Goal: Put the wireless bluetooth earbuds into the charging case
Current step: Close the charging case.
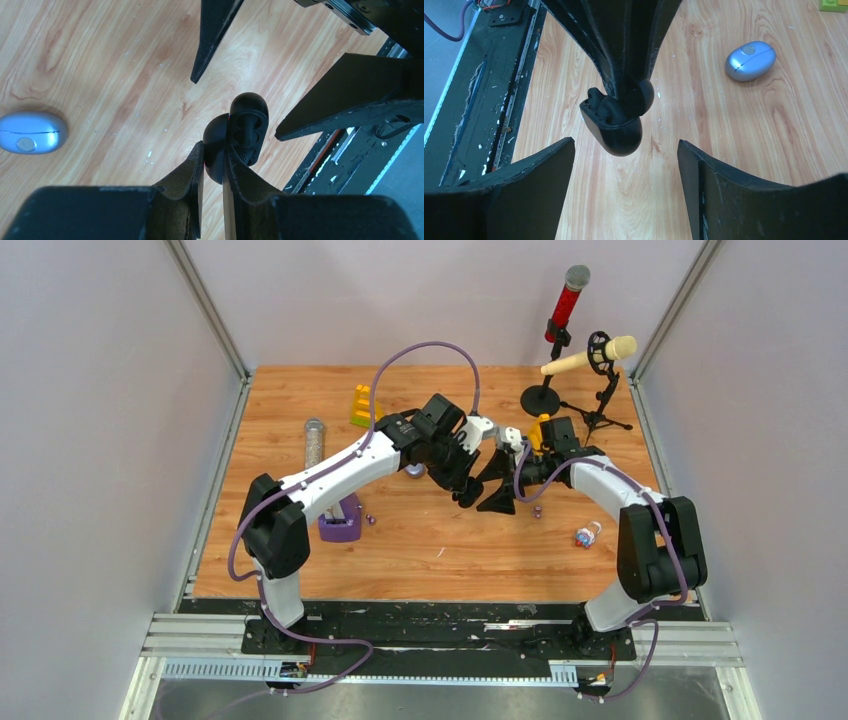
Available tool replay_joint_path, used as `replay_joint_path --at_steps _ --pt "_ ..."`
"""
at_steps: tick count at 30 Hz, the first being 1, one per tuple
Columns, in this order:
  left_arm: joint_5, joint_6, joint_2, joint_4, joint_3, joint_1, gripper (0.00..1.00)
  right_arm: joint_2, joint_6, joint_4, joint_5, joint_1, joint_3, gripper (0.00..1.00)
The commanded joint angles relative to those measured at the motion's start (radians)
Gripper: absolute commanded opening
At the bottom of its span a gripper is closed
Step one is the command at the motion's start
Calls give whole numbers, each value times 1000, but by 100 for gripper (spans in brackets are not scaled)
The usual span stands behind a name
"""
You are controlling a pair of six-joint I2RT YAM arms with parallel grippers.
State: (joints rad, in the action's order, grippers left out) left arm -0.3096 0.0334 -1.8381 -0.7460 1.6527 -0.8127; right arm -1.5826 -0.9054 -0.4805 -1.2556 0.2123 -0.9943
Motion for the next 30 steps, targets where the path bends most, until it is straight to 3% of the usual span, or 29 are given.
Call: replay_joint_path --at_steps 1,6,11,18,22,30 --pt "-91 -81 14 -11 41 -64 21 -11 14 41 -31 18 -49 76" --pt "-105 -87 16 -15 42 -74 21 -10 14 41 -41 21 -45 78" --pt "-111 -89 10 -16 43 -82 21 -16 23 42 -24 34 -53 86" --pt "-114 -83 12 -10 37 -86 21 -19 79 42 -109 33 -66 84" --pt "-103 -61 34 28 14 -85 20 -54 145 42 -203 26 -79 78" --pt "-62 -53 58 44 6 -84 20 -63 149 42 -198 13 -65 71"
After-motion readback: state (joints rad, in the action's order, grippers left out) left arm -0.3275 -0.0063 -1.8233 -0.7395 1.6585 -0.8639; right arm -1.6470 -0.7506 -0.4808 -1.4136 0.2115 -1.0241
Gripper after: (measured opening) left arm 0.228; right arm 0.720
